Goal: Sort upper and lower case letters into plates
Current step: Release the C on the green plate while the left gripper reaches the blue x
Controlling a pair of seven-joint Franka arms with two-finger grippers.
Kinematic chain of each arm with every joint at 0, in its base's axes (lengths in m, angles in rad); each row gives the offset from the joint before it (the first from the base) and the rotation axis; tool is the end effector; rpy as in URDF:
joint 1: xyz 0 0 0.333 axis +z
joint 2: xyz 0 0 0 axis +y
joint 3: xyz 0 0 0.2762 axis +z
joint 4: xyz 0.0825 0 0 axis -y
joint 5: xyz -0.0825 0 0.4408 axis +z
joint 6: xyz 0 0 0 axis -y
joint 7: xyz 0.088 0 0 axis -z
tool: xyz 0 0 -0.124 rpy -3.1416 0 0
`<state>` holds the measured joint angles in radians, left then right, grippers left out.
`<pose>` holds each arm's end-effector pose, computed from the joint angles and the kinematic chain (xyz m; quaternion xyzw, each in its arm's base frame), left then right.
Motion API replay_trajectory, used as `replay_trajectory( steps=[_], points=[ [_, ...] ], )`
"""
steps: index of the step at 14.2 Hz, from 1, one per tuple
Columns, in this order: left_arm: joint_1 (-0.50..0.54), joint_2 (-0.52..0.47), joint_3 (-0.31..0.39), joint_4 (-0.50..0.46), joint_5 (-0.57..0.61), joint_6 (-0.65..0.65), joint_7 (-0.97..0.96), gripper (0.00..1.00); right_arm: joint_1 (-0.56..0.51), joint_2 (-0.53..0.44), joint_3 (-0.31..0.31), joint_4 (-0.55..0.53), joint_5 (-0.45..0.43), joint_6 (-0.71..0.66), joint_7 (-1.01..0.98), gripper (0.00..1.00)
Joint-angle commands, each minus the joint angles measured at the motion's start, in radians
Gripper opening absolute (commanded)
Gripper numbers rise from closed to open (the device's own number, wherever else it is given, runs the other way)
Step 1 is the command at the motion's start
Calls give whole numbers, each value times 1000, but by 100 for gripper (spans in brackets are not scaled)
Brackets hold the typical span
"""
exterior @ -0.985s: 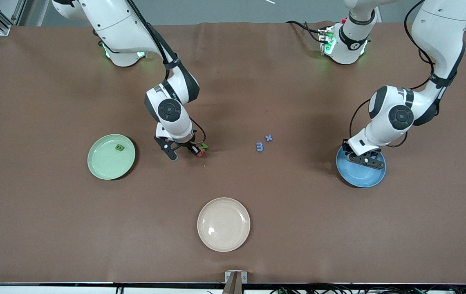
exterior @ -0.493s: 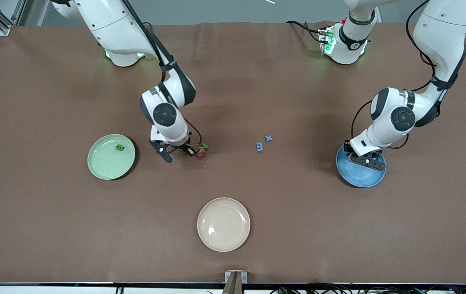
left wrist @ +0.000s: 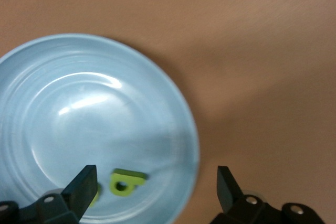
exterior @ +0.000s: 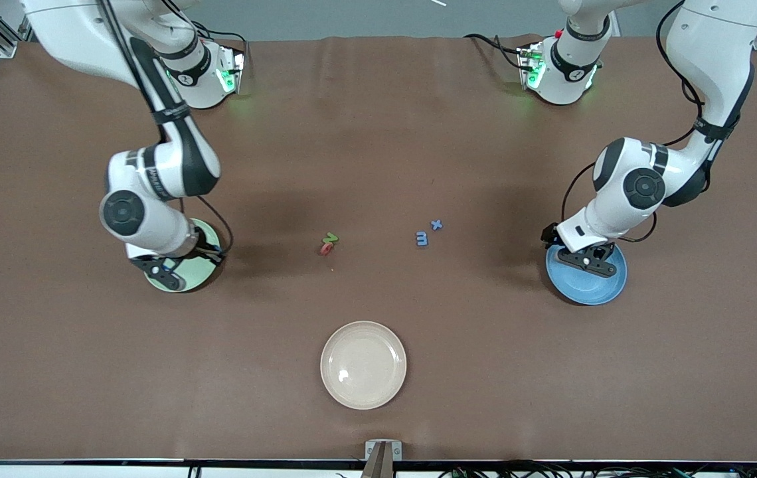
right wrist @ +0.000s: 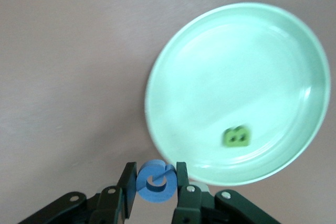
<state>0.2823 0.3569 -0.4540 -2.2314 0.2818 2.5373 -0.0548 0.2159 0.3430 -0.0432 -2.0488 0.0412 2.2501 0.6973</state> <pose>0.5537 -0.1150 0.1243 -0.9868 0.1620 -0.0006 0.0024 0.5920 0.1040 0.1640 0.9598 -0.2715 -0.0672 0.0227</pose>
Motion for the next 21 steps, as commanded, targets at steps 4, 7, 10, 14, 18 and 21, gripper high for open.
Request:
replay_trajectory(
  steps=[4, 7, 10, 14, 18, 21],
  points=[
    [-29, 14, -168, 121, 0, -157, -434, 100, -98, -16, 20, -158, 8, 201, -185, 0],
    [-144, 98, -175, 209, 0, -158, -656, 100, -118, -13, 22, -194, 8, 265, -205, 0],
    [-225, 189, -170, 280, 13, -157, -790, 100, -116, -4, 22, -197, 8, 282, -205, 0],
    [-296, 249, -144, 326, 16, -155, -859, 100, -112, 11, 25, -197, 9, 298, -205, 0],
    [-333, 293, -141, 322, 179, -155, -1044, 100, -99, 25, 28, -197, 12, 306, -203, 8],
    [-344, 298, -143, 308, 215, -157, -1096, 100, -101, 25, 28, -195, 12, 304, -200, 61]
  ],
)
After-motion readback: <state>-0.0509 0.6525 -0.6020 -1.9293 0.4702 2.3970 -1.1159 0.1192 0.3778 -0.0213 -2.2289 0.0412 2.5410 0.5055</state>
